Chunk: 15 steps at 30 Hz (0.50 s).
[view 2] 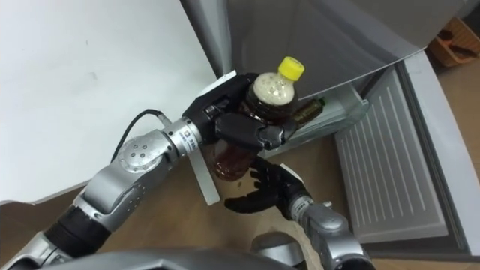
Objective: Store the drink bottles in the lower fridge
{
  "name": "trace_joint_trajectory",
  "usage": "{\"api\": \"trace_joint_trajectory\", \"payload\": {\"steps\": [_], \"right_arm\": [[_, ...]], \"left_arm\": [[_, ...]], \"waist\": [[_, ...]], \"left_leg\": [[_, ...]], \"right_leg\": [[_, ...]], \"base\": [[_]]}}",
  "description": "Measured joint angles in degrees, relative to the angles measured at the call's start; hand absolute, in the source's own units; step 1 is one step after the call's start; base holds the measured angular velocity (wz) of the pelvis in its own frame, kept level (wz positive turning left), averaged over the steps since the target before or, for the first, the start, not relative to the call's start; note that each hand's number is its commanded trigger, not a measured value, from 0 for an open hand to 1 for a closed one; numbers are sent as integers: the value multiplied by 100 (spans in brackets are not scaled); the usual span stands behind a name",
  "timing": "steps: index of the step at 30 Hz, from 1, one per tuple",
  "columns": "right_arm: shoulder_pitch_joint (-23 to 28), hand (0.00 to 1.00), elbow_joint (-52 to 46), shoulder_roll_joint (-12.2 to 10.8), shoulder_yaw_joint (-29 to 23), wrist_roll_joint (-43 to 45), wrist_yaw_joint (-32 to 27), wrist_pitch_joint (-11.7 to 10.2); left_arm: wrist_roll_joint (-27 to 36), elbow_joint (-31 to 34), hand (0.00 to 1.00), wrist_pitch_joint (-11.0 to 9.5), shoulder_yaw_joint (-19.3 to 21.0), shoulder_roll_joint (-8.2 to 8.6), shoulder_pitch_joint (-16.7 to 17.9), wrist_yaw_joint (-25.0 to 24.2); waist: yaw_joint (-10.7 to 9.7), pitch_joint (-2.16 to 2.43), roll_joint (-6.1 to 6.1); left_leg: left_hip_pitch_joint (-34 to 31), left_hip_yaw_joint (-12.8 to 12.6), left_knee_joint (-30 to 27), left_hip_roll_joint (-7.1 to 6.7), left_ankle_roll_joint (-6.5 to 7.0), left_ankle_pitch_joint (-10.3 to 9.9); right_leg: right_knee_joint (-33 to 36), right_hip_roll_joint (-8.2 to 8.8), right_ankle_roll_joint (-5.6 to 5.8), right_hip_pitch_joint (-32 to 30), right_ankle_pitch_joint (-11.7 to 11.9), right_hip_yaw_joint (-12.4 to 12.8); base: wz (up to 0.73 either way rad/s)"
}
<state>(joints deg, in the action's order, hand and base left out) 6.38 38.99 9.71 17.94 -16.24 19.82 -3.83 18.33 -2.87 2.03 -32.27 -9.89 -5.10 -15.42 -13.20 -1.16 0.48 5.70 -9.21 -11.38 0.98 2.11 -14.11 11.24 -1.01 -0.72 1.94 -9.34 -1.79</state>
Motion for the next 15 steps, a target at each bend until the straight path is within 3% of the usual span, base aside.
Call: {"api": "trace_joint_trajectory", "payload": {"steps": [6, 11, 12, 15], "right_arm": [[63, 0, -216, -20, 128, -511, 333, 0], [197, 0, -705, -10, 306, -1384, 731, 8], [271, 0, -758, 3, 357, -1484, 859, 20], [389, 0, -941, 7, 408, -1701, 1087, 18]], "left_arm": [[-72, -275, 100, -79, -21, 0, -2, -1], [-294, -511, 100, -85, -21, -16, -2, -34], [-313, -510, 100, -87, -20, -16, -2, -94], [-321, -511, 100, -115, -22, -16, -2, -153]], "waist": [[-43, -80, -149], [-26, -64, -259], [-11, -44, -288], [55, -35, -300]], "left_leg": [[-40, -38, -4, 9, 0, 0], [-119, -114, -40, 10, -1, -1], [-108, -114, -40, 14, -1, -1], [-107, -114, -40, 15, -1, -1]], "right_leg": [[91, -10, -12, -108, 6, -10], [165, -6, -13, -220, 8, 18], [158, -10, -13, -204, 8, 20], [151, -10, -14, -200, 9, 20]], "base": [[-3], [-6], [0], [0]]}}
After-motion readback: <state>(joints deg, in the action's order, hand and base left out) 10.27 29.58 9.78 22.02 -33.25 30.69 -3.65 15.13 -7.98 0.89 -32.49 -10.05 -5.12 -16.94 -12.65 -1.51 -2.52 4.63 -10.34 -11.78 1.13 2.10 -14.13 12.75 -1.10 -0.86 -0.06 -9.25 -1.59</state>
